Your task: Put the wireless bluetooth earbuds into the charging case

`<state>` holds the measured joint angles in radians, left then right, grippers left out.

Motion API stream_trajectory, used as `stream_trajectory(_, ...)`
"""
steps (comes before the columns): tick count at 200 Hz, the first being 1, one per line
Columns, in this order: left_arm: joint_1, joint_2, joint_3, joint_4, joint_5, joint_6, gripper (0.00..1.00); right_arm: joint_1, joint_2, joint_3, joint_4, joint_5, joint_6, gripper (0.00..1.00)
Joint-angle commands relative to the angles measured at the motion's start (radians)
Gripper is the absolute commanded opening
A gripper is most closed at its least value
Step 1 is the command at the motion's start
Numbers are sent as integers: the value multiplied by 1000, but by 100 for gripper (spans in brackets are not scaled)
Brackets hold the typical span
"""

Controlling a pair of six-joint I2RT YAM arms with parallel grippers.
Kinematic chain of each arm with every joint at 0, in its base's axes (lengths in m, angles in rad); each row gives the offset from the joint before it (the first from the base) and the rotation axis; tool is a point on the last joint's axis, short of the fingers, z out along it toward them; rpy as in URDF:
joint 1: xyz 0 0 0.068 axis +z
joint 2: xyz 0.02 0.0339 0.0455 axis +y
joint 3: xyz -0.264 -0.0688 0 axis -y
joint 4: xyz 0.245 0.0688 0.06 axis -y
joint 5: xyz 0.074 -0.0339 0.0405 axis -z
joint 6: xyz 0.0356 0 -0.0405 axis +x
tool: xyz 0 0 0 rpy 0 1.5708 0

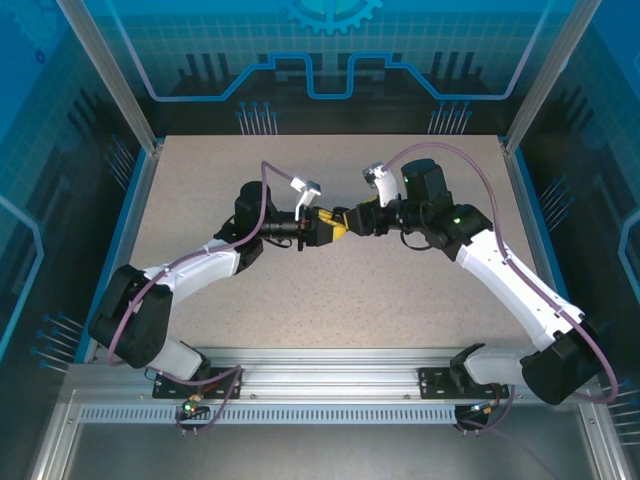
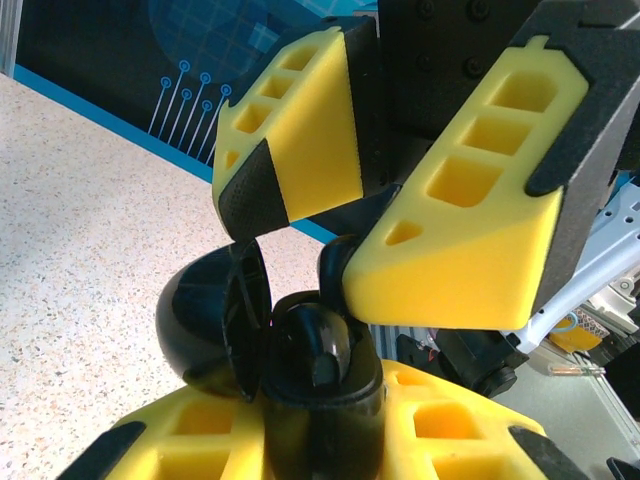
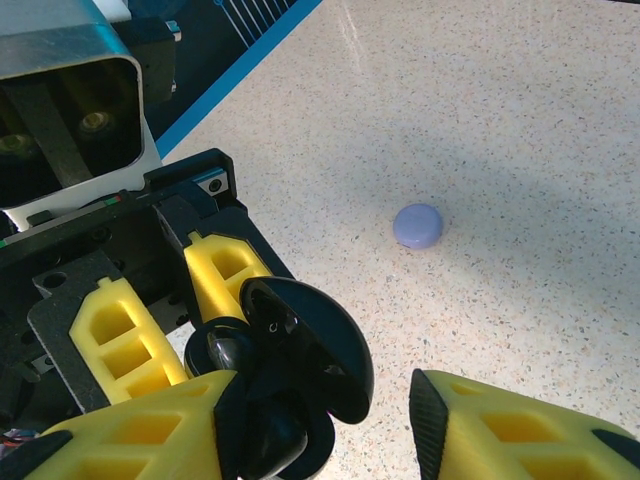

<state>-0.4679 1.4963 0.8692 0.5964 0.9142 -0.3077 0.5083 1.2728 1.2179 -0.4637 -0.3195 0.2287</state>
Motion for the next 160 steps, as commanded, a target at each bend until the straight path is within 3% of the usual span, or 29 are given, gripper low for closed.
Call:
stream_trajectory(1,-9,-31,21,7,31,33,0,-13,-24,26,-13,-9,11,51)
stream_trajectory(160,-9,-46,28,-9,52,50,0,-26,-33,29,-59,22,-23,53)
